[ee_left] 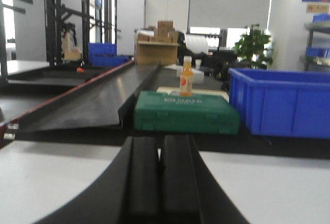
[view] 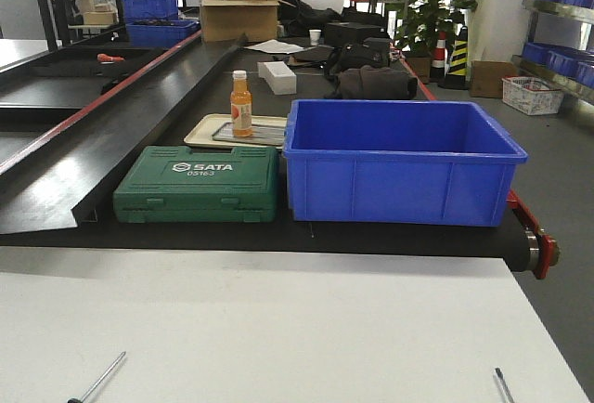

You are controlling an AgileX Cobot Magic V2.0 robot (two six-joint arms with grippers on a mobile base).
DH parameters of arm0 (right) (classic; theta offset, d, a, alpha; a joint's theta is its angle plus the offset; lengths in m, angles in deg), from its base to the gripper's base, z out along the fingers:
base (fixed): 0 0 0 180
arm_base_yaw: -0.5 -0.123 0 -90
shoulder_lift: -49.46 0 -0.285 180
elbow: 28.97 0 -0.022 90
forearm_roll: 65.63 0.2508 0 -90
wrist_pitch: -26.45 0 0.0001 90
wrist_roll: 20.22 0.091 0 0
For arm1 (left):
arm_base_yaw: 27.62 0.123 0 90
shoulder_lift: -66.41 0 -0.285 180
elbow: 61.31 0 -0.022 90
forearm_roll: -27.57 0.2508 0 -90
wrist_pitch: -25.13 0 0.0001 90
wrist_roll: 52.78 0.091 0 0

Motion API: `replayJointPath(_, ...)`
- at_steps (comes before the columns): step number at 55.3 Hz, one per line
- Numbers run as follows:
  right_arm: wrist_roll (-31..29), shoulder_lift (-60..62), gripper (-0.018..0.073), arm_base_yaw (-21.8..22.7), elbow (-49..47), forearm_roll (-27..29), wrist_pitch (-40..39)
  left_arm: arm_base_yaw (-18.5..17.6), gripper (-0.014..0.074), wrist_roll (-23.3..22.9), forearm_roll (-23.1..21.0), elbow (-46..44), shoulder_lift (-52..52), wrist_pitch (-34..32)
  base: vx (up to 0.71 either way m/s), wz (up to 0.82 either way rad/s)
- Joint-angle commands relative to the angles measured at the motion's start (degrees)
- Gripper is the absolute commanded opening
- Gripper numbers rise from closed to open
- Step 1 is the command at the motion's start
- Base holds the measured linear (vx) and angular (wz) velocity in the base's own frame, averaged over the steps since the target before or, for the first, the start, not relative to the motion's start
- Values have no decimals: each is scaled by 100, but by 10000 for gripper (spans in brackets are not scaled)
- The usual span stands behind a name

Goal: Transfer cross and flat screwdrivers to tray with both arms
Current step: 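Lower both grippers toward the screwdrivers lying on the white table, then close left gripper on cross screwdriver handle, right on flat screwdriver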

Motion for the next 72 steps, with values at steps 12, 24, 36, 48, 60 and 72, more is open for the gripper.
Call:
replayJointPath(12,47,-338,14,15,-1143,-18,-526,-21,18,-112,-8,-1203,-316,-725,0,0)
replayJointPath(24,28,-1405,112,15,-2189,-20,788,-21,108,-107,-8,-2182,-1516,177,0,0)
replayJointPath(36,33,-2405,298,15,-2202,-20,965,-21,235,-113,-8,-2242,-2892,322,0,0)
replayJointPath(48,47,-3346,360,15,-2202,10,878,-21,272,-137,-15,-2248,-3962,312,0,0)
replayJointPath(60,47,-3737,359,15,-2202,109,861,-21,428,52,4,-3086,-5342,715,0,0)
replayJointPath(72,47,-3738,359,15,-2202,109,839,-21,539,1213,4,-4724,-7279,2415,0,0)
